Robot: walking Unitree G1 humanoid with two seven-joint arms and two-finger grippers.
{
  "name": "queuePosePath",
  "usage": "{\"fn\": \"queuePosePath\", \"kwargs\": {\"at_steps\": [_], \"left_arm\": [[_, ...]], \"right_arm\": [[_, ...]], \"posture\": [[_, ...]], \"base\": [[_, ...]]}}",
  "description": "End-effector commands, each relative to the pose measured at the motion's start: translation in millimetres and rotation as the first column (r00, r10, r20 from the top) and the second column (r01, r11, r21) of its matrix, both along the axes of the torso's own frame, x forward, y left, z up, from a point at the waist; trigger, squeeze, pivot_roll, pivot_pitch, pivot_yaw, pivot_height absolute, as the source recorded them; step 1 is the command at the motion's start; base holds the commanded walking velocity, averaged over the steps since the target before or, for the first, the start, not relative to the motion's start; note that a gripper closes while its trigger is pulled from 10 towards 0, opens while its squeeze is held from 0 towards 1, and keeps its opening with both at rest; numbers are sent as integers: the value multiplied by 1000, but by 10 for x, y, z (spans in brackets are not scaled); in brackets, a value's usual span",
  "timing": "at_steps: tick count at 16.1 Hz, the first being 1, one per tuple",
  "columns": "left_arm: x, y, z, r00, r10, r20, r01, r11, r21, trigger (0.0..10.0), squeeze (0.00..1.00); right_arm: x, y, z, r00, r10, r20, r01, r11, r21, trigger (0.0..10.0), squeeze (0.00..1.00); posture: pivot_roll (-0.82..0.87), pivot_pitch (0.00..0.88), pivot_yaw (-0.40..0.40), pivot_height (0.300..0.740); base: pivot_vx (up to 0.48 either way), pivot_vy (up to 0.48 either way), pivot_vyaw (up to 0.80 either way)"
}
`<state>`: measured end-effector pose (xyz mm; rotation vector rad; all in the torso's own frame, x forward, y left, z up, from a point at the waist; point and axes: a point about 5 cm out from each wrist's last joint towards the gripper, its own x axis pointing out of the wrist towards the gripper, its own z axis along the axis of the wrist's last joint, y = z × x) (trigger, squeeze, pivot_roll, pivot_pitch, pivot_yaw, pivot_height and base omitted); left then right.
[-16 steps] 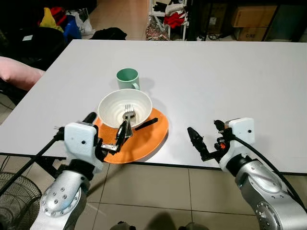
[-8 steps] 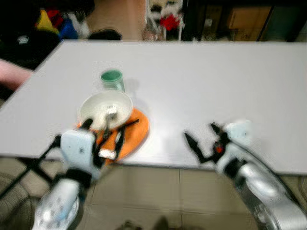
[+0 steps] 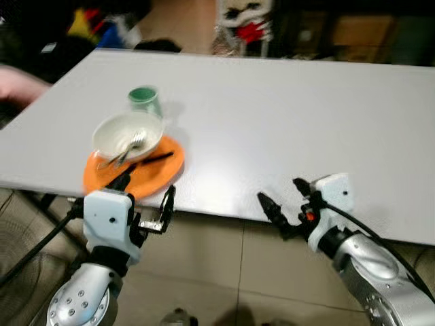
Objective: Setting the table
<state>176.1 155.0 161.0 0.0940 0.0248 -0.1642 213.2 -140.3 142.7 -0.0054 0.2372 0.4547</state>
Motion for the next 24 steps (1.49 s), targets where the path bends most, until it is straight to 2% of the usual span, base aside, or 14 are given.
{"fn": "queuePosePath", "kwargs": {"at_steps": [1, 4, 7, 11, 13, 24], "left_arm": [[-17, 19, -11, 1000, 13, -15, -12, 1000, 26, 10000, 792], [-24, -7, -31, 1000, 5, -27, -4, 999, 51, 10000, 675], [-28, -1, -30, 999, 28, -28, -26, 998, 61, 10000, 0], [-33, 9, -18, 999, 49, -23, -47, 996, 79, 10000, 0], [-46, 13, -14, 998, 58, -27, -56, 996, 63, 10000, 0], [-65, 14, -1, 998, 60, -15, -59, 996, 68, 10000, 0]], "right_arm": [[-16, 25, 24, 1000, 19, 6, -19, 1000, 21, 10000, 1000], [-29, 6, 17, 1000, 21, -1, -21, 999, 49, 10000, 1000], [-42, -18, 21, 999, 39, 15, -40, 996, 74, 10000, 1000], [-36, -2, 80, 998, 30, 59, -37, 993, 108, 10000, 1000], [-42, 3, 99, 997, 28, 72, -37, 992, 122, 10000, 1000], [-52, 21, 73, 995, 64, 77, -73, 990, 120, 10000, 1000]], "posture": [[-47, 67, 64, 740], [-46, 66, 64, 740], [-39, 65, 64, 740], [-34, 64, 65, 740], [-34, 64, 65, 740], [-26, 48, 51, 740]], "base": [[0, 0, 800], [0, 0, 800], [0, 0, 800], [0, 0, 800], [0, 0, 800], [0, 50, 800]]}}
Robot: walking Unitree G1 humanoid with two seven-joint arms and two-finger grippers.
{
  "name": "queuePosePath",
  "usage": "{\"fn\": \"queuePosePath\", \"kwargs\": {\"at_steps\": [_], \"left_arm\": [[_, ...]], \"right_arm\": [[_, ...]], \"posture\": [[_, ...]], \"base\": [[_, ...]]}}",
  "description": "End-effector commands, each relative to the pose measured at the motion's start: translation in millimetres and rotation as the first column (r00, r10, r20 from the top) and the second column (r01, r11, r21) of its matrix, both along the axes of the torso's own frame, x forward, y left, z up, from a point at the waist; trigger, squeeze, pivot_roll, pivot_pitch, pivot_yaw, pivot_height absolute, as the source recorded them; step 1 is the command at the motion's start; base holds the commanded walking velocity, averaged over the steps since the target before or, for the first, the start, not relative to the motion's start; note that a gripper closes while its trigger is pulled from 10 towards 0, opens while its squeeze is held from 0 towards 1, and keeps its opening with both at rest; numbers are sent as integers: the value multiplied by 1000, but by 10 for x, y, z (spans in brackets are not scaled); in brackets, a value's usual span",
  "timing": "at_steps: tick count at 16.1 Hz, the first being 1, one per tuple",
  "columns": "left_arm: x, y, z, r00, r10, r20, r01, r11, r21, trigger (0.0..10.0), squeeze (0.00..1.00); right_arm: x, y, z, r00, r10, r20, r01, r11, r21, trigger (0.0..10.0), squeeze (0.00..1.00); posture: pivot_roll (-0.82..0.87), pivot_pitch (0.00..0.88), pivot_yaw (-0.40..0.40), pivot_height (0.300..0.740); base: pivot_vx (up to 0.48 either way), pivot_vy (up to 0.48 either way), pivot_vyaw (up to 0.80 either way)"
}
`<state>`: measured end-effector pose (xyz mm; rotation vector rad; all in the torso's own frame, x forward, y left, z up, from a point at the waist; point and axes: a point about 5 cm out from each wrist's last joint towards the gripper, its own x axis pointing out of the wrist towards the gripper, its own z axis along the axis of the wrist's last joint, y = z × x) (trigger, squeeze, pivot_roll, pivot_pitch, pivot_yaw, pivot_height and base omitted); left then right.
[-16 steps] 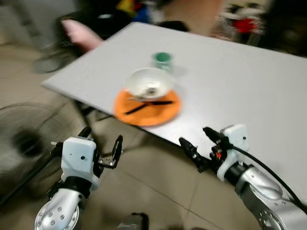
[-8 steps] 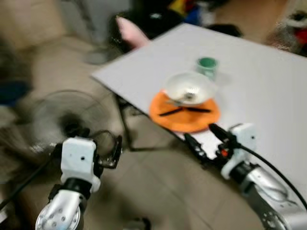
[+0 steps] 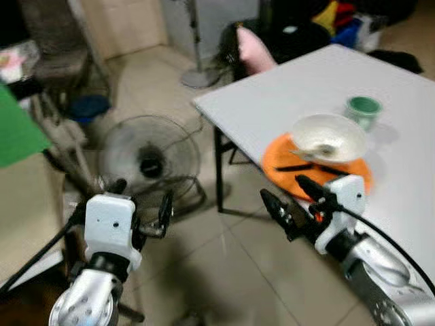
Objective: Setting the table
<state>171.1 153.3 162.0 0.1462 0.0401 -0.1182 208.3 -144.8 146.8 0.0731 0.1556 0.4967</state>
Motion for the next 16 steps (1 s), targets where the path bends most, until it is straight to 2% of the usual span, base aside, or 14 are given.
{"fn": "queuePosePath", "kwargs": {"at_steps": [1, 2, 5, 16], "left_arm": [[-16, 31, -13, 1000, 14, -8, -14, 1000, 15, 10000, 0], [-15, 36, -12, 1000, 13, -8, -13, 1000, 18, 10000, 0], [-10, 48, -6, 1000, 15, -4, -15, 1000, 25, 10000, 0], [7, 123, 14, 1000, 18, 1, -18, 998, 58, 10000, 0]], "right_arm": [[-2, 69, 25, 999, 40, 13, -40, 999, 20, 10000, 1000], [0, 72, 22, 999, 40, 14, -40, 999, 13, 10000, 1000], [14, 50, 2, 1000, 3, -7, -2, 999, 35, 10000, 1000], [21, 89, -19, 999, 14, -32, -13, 999, 48, 10000, 1000]], "posture": [[-26, 46, 50, 740], [-25, 45, 49, 740], [-26, 43, 51, 740], [-18, 49, 50, 740]], "base": [[0, 311, 800], [0, 311, 800], [0, 331, 0], [0, 331, 0]]}}
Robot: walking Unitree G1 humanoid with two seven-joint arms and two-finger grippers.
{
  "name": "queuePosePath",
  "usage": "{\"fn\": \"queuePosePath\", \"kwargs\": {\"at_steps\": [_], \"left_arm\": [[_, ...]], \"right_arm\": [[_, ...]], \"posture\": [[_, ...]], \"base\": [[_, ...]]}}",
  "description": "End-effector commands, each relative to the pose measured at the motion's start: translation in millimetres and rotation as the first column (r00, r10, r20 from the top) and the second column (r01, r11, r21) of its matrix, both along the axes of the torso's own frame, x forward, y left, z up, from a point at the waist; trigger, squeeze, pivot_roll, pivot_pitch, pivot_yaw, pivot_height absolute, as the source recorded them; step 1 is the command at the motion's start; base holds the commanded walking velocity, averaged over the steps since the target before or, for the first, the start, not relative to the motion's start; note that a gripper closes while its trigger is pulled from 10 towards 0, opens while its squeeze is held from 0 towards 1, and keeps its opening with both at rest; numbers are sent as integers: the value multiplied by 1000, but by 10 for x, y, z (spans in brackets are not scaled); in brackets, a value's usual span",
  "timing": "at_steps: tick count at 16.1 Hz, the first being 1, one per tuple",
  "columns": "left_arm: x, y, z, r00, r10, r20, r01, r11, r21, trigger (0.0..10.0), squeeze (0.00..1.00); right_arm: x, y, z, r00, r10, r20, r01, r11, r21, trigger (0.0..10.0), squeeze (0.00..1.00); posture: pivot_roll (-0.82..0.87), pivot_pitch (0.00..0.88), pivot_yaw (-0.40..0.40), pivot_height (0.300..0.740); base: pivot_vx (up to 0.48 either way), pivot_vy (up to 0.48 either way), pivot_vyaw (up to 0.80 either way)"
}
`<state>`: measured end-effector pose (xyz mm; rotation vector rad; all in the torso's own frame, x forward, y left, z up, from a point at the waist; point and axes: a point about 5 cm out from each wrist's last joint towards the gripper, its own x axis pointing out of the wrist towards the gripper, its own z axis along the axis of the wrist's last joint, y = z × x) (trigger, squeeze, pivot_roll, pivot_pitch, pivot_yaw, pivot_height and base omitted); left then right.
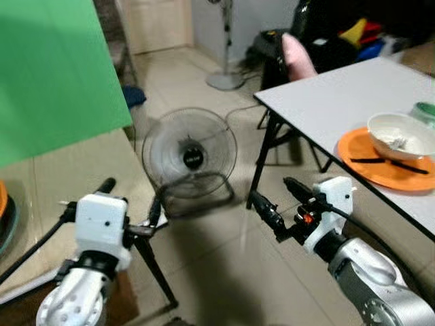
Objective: Setting the table
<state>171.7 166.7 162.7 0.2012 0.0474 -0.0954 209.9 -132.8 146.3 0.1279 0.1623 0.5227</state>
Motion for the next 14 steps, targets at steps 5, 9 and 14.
{"fn": "queuePosePath", "kwargs": {"at_steps": [5, 9, 14], "left_arm": [[-1, -1, 23, 1000, -1, 7, 1, 1000, 6, 10000, 0], [2, 0, 58, 1000, -5, 16, 5, 1000, 14, 10000, 0], [20, 4, 143, 999, -9, 44, 7, 1000, 27, 10000, 0]], "right_arm": [[12, -23, -8, 1000, -2, -16, 2, 1000, 0, 10000, 1000], [27, -28, 15, 1000, 6, -12, -6, 1000, 10, 10000, 1000], [36, -26, 31, 1000, 7, -8, -7, 1000, 26, 10000, 1000]], "posture": [[-14, 54, 50, 740], [-6, 58, 49, 740], [2, 62, 44, 740]], "base": [[0, 332, 0], [0, 330, 0], [0, 329, 0]]}}
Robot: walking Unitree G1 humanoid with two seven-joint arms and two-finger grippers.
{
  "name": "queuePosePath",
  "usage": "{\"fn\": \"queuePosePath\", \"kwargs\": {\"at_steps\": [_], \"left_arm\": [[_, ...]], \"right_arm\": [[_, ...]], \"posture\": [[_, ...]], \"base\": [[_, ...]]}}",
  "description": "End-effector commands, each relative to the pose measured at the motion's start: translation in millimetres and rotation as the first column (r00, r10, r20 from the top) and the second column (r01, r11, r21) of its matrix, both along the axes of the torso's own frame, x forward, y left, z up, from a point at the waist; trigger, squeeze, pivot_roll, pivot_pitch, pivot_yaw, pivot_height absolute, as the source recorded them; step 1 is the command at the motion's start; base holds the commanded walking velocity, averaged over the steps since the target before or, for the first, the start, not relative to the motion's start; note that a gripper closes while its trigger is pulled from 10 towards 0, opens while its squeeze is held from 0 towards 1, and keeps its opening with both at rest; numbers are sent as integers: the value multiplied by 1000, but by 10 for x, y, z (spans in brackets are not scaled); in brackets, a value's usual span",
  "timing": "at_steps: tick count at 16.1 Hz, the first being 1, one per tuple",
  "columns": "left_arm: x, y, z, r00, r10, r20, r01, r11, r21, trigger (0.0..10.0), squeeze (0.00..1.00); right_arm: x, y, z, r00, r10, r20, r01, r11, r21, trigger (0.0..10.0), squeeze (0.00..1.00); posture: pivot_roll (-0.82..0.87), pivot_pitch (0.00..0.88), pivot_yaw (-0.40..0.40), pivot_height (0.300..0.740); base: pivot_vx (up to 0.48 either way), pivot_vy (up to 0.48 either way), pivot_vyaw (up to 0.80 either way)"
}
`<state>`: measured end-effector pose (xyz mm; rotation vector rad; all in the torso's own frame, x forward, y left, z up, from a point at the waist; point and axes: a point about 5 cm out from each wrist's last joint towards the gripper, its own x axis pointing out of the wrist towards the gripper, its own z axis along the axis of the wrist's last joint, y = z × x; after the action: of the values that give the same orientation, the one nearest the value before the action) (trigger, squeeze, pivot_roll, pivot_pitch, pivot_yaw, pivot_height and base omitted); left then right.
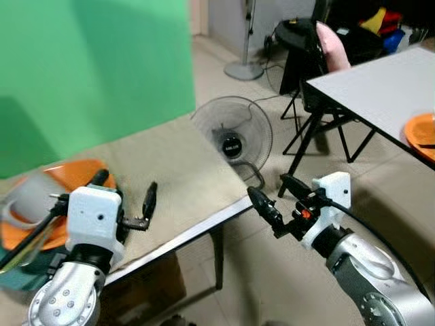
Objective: Setting the table
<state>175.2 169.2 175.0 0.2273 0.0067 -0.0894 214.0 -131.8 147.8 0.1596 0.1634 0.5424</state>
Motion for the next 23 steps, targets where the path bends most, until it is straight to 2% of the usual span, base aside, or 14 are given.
{"fn": "queuePosePath", "kwargs": {"at_steps": [1, 12, 14, 16, 17, 18, 20, 22, 23], "left_arm": [[-13, -20, 30, 1000, -9, 5, 9, 1000, 4, 10000, 0], [-1, -59, 141, 999, -23, 29, 22, 1000, 20, 10000, 0], [13, -45, 187, 999, 5, 50, -5, 1000, 0, 10000, 0], [15, -24, 167, 999, 28, 26, -26, 999, -43, 10000, 0], [10, -36, 161, 1000, 13, 19, -12, 998, -60, 10000, 251], [-2, -61, 151, 1000, -9, 8, 10, 994, -108, 10000, 1000], [0, -92, 126, 999, -34, -24, 30, 988, -152, 10000, 1000], [34, -151, 35, 991, -80, -103, 58, 977, -207, 10000, 1000], [40, -179, -1, 985, -108, -132, 78, 974, -211, 10000, 616]], "right_arm": [[-4, -35, 17, 1000, -10, 0, 10, 1000, -5, 10000, 1000], [-1, -31, 24, 1000, 5, -2, -5, 1000, 1, 10000, 1000], [0, -34, 27, 1000, 7, -1, -7, 1000, 0, 10000, 1000], [2, -40, 31, 1000, 6, -1, -6, 1000, -1, 10000, 1000], [0, -42, 32, 1000, 6, -1, -6, 1000, -1, 10000, 1000], [-2, -44, 34, 1000, 7, -1, -7, 1000, -2, 10000, 1000], [3, -51, 40, 1000, 11, 1, -11, 1000, -11, 10000, 1000], [24, -73, 53, 1000, 25, 6, -25, 999, -28, 10000, 1000], [30, -81, 61, 999, 33, 8, -32, 999, -33, 10000, 1000]], "posture": [[2, 62, 44, 740], [9, 68, 40, 740], [9, 70, 40, 740], [9, 71, 40, 740], [8, 74, 39, 740], [8, 74, 39, 740], [5, 77, 36, 740], [3, 77, 35, 740], [0, 77, 34, 740]], "base": [[0, 330, 0], [0, 330, 0], [0, 148, 0], [0, 0, 0], [0, 0, 0], [0, 0, 0], [0, 0, 0], [0, 0, 0], [0, 0, 0]]}}
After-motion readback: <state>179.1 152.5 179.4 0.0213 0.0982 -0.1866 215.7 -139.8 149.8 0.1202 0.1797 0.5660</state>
